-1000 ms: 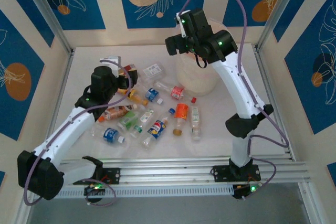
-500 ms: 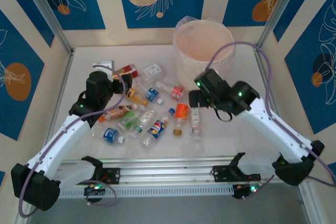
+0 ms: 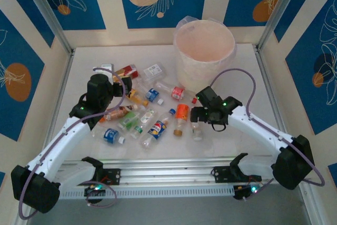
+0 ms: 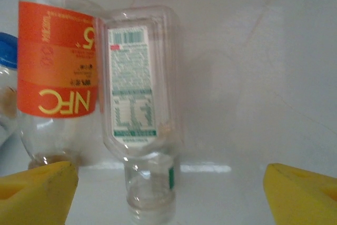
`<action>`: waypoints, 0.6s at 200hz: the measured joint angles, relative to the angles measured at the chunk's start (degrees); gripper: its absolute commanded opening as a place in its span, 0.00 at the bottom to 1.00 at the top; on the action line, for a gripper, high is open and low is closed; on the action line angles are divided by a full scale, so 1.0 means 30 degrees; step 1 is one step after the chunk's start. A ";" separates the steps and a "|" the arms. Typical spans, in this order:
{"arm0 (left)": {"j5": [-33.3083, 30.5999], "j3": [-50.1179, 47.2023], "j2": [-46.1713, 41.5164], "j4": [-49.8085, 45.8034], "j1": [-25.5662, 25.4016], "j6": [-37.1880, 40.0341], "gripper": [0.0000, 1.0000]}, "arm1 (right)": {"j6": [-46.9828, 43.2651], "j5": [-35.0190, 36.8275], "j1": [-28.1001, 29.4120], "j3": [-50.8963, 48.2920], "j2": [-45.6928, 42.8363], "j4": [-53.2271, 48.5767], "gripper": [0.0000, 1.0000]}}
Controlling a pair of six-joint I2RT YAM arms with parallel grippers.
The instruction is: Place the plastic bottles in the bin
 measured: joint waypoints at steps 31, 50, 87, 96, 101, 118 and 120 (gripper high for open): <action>-0.0102 0.0000 0.0015 0.0000 0.0000 -0.0044 0.99 | -0.0437 -0.0984 -0.0313 -0.0328 0.1195 0.1902 0.83; -0.0153 0.0000 0.0073 -0.0007 0.0000 -0.0044 0.99 | -0.0561 -0.1253 -0.0539 -0.0517 0.1931 0.2594 0.81; -0.0182 -0.0007 0.0087 0.0000 0.0000 -0.0044 1.00 | -0.0845 -0.1515 -0.1144 -0.0962 0.3053 0.3402 0.74; -0.0219 -0.0007 0.0087 0.0000 0.0000 -0.0044 0.99 | -0.0860 -0.1756 -0.1253 -0.1049 0.3242 0.3687 0.73; -0.0226 -0.0007 0.0087 0.0000 0.0000 -0.0044 1.00 | -0.0852 -0.1821 -0.1290 -0.1049 0.3293 0.3810 0.72; -0.0226 -0.0007 0.0087 0.0000 0.0000 -0.0044 1.00 | -0.0867 -0.1945 -0.1384 -0.1158 0.3577 0.4255 0.70; -0.0226 -0.0007 0.0087 0.0007 0.0000 -0.0044 0.99 | -0.0852 -0.1960 -0.1399 -0.1180 0.3621 0.4299 0.69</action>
